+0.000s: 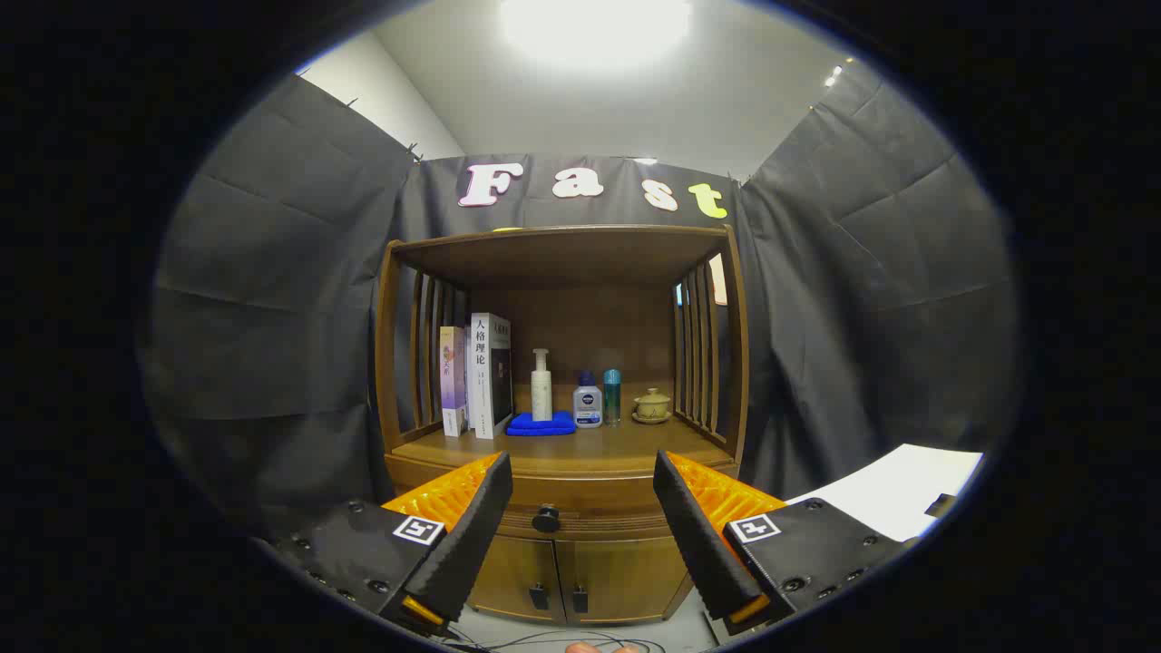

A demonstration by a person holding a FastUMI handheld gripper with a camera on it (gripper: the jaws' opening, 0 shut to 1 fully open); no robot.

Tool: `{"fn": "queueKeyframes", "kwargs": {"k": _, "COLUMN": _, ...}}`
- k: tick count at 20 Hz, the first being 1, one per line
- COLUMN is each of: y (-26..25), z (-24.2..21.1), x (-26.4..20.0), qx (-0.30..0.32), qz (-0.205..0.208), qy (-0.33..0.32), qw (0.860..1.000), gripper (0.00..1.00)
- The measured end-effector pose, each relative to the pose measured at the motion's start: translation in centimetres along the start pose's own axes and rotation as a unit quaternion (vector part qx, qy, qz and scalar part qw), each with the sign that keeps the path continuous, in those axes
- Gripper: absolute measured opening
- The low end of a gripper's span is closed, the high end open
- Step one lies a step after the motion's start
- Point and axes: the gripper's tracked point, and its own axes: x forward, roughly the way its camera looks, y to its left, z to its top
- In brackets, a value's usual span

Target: Pull open the drawer, take out the items inside it, and place them on the countertop above the cabinet.

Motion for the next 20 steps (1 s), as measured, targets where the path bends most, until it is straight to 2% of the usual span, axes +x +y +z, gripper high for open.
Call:
{"fn": "queueKeyframes", "kwargs": {"k": 13, "y": 1.1, "z": -3.0, "x": 1.9, "qx": 0.018, "qz": 0.011, "qy": 0.023, "qw": 1.000, "gripper": 0.98}}
{"fn": "queueKeyframes", "kwargs": {"k": 17, "y": 0.9, "z": -3.7, "x": 2.0, "qx": -0.003, "qz": 0.010, "qy": 0.021, "qw": 1.000, "gripper": 0.98}}
{"fn": "queueKeyframes", "kwargs": {"k": 20, "y": 1.5, "z": -4.9, "x": 2.6, "qx": 0.003, "qz": 0.016, "qy": 0.031, "qw": 0.999, "gripper": 0.98}}
